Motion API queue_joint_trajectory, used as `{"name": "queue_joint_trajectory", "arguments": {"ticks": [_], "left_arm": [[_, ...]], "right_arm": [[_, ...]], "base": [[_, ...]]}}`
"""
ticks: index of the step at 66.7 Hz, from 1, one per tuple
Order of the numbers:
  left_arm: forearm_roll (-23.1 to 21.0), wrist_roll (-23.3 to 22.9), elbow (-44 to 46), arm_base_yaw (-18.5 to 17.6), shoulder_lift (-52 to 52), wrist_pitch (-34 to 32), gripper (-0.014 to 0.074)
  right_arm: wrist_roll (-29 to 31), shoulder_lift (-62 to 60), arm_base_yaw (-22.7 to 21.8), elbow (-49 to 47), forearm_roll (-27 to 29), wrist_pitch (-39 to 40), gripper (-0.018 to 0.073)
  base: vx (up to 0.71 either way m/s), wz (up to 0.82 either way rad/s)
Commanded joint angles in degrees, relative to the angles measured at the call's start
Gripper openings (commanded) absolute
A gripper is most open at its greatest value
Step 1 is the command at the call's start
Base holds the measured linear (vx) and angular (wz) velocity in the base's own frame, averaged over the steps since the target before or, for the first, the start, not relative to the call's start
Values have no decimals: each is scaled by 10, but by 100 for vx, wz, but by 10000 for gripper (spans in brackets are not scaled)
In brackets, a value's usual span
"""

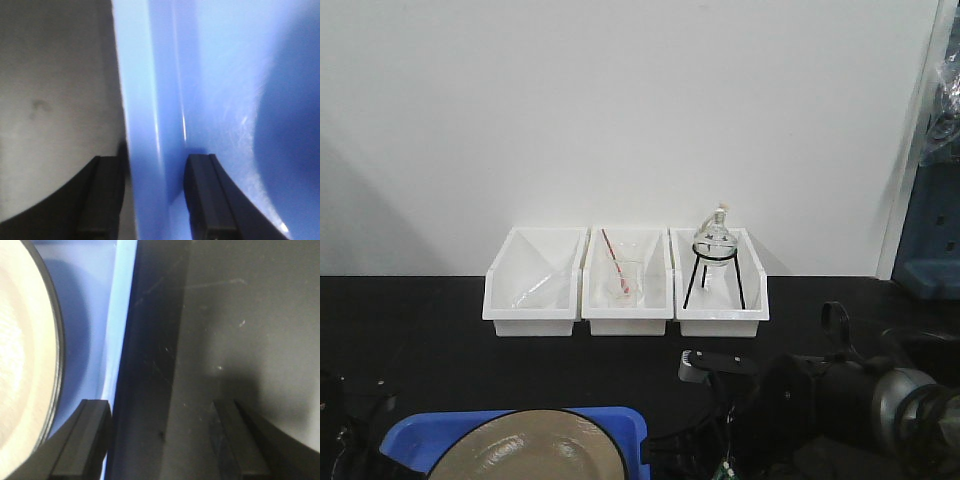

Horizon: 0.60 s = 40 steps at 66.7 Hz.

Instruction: Place disk in tray to left cabinet

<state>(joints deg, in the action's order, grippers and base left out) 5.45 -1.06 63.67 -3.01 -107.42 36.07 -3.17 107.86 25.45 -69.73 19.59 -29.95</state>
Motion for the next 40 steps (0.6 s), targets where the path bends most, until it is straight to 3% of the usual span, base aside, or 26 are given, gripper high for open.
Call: {"name": "queue_joint_trajectory", "arguments": {"ticks": [1,17,40], "left_arm": [[3,1,16,0,22,-15,416],[3,1,16,0,22,-12,416],[3,1,16,0,22,13,416]], "right_arm": [[7,-28,-2,-16,6,33,477],[7,-23,-2,-21,12,55,477],[11,69,-2,-155,9,-69,477]], "base": [[0,0],[0,0],[0,0]]}}
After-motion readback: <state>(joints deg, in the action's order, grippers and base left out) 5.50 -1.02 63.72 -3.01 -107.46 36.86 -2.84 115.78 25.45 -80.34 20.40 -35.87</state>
